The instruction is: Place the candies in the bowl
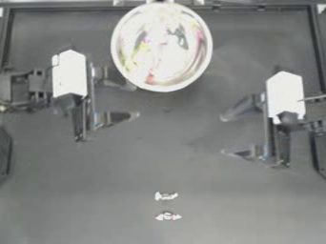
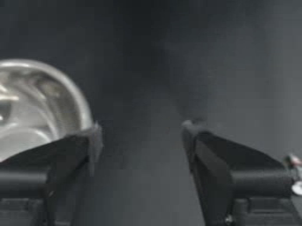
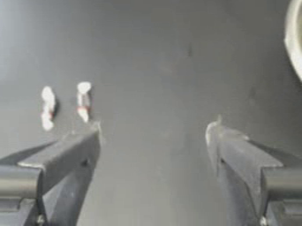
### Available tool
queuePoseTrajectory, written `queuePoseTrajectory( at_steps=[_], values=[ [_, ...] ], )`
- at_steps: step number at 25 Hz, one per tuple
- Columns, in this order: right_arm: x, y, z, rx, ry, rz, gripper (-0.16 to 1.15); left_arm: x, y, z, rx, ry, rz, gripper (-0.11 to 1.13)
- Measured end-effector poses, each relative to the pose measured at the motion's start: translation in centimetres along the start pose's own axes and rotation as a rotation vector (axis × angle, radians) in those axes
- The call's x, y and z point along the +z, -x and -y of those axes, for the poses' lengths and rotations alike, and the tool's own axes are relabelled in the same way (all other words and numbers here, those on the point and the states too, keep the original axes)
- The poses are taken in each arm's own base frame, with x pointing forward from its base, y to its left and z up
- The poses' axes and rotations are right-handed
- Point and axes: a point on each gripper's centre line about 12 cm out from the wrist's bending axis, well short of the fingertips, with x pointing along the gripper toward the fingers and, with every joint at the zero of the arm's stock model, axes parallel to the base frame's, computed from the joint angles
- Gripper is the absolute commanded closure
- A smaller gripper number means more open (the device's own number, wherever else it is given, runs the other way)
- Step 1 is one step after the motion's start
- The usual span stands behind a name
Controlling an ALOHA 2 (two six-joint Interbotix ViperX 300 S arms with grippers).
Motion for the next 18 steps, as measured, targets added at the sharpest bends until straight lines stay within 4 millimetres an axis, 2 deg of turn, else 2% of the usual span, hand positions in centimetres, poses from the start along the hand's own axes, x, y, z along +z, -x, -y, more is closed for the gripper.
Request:
queuePoseTrajectory(
  at_steps=[6,11,18],
  values=[
    [2.0,-3.6,-2.4,0.029,0.001,-0.153,0.0,-1.8,0.8,0.9,-0.012,-0.014,0.024,0.12],
    [2.5,-6.9,-4.2,0.0,0.009,-0.3,0.01,-2.7,1.6,1.0,-0.006,-0.016,0.049,0.12],
    [2.9,-10.4,-6.3,-0.047,0.021,-0.381,0.01,-4.0,1.8,1.1,-0.002,-0.015,0.049,0.12]
  ],
)
